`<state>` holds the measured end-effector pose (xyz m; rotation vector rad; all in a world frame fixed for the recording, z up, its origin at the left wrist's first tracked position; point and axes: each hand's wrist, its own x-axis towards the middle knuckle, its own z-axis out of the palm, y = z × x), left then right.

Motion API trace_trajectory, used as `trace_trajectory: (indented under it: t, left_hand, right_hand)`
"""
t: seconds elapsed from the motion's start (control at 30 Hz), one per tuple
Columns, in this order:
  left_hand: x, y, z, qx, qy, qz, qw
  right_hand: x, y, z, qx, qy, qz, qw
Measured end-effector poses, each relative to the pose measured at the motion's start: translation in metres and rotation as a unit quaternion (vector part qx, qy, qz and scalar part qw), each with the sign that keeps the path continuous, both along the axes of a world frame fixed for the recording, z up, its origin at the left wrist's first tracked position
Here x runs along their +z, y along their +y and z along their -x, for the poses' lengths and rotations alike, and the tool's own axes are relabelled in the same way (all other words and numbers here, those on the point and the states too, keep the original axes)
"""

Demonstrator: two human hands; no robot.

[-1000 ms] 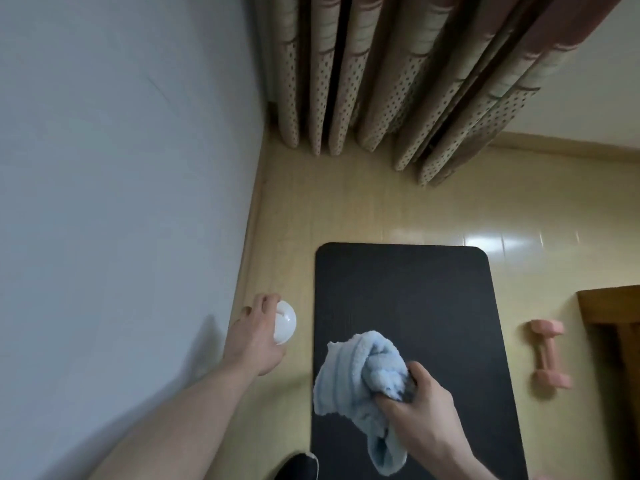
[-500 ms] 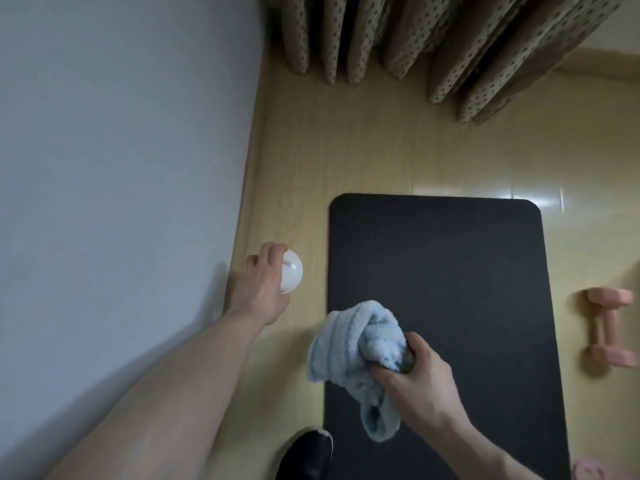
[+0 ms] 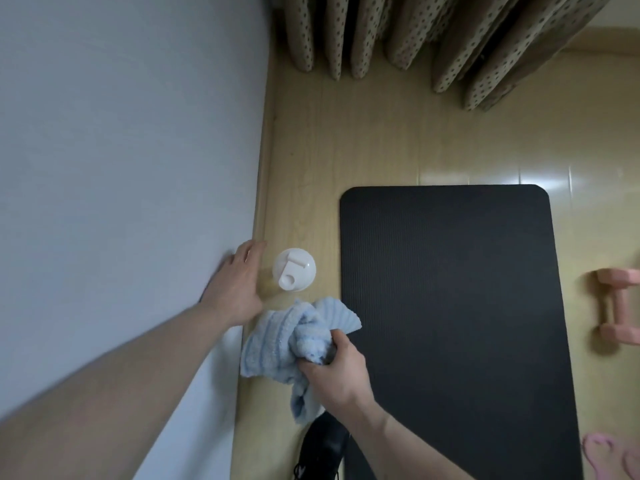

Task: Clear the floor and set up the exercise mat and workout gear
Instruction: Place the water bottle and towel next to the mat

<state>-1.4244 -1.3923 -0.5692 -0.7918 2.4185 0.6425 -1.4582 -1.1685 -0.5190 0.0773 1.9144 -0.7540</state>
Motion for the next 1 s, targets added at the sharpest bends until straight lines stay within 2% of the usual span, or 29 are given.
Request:
trace_trajectory:
  t: [0.17, 0.3, 0.4, 0.53, 0.7, 0.87, 1.0]
  left_hand:
    - [0.022, 0.005, 0.02, 0.021, 0.01, 0.045, 0.999]
    - [0.034, 0.003, 0.031, 0.001, 0.006, 0.064, 0.998]
    - [0.046, 0.0, 0.033, -0.004, 0.004, 0.064, 0.998]
    - [0.066, -0.006, 0.029, -0.014, 0.001, 0.079, 0.997]
    - [0.117, 0.019, 0.018, 0.006, -0.014, 0.062, 0.998]
    - [0.198, 0.086, 0.012, 0.026, 0.034, 0.022, 0.999]
    - [0.269, 0.148, -0.011, 0.013, 0.064, 0.007, 0.998]
  right_hand:
    - [0.001, -0.021, -0.023, 0.021, -0.013, 0.021, 0.999]
    - [-0.005, -0.022, -0.02, 0.075, 0.005, -0.017, 0.997]
    - [-0.004, -0.016, -0.019, 0.14, -0.026, -0.032, 0.989]
    - [0.02, -0.001, -0.011, 0.178, -0.06, -0.051, 0.981]
    - [0.081, 0.035, 0.008, 0.174, -0.002, -0.079, 0.982]
    - [0.188, 0.086, 0.018, 0.17, 0.066, -0.091, 0.979]
    - [0.282, 0.137, -0.004, 0.14, 0.123, -0.077, 0.979]
